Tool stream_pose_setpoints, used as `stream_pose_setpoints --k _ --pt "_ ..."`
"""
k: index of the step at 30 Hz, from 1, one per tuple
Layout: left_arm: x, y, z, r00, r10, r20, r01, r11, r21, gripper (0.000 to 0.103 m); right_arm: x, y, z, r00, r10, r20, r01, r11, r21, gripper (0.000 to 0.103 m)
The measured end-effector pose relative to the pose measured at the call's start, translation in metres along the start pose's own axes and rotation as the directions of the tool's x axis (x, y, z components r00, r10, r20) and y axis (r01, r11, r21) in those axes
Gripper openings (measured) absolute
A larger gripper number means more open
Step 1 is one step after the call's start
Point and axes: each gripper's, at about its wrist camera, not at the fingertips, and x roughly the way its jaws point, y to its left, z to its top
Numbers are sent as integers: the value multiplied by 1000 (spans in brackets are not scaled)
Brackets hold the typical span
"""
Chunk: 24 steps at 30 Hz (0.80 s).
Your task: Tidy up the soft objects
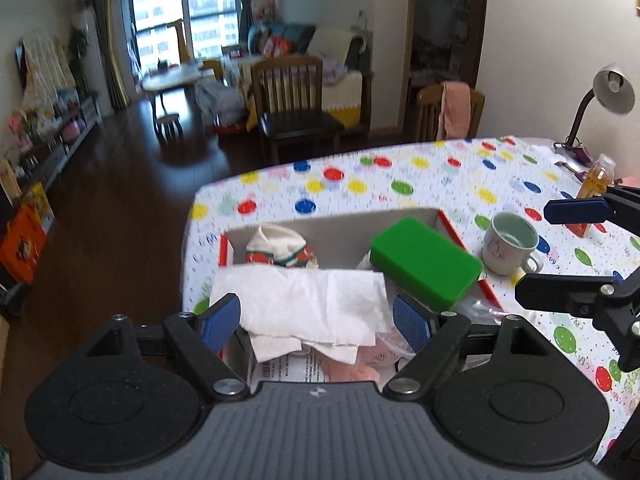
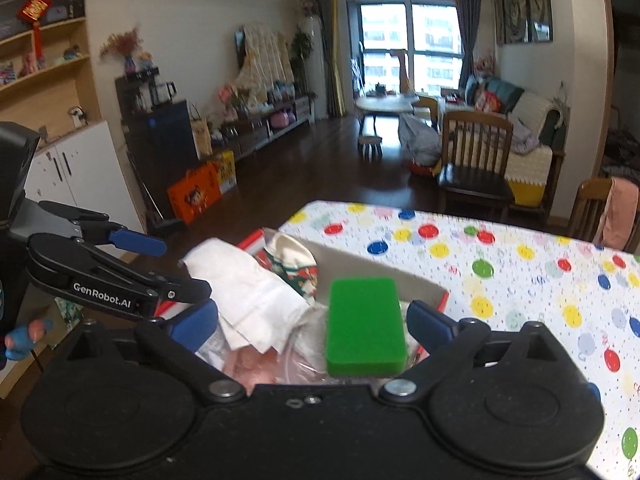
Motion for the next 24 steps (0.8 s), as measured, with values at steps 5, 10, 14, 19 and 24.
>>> stream_pose_setpoints --k 5,10,14,19,24 --pt "-22 -10 -3 998 18 54 -18 1000 -3 87 -17 0 -4 998 13 55 -15 999 37 103" --pt "-37 -16 -6 997 1 83 2 999 -34 89 -35 -2 -11 994 6 106 -14 997 74 103" --pt "-47 -22 -11 995 12 99 -8 999 -45 101 -48 -2 -17 991 -9 137 -5 995 101 103" --pt "-59 -33 -16 991 -5 134 13 998 -59 103 -59 -4 -24 987 -35 159 11 989 148 103" --pt "-64 -45 -20 990 10 144 -1 998 -63 103 -67 -5 -34 983 -65 170 33 983 182 103"
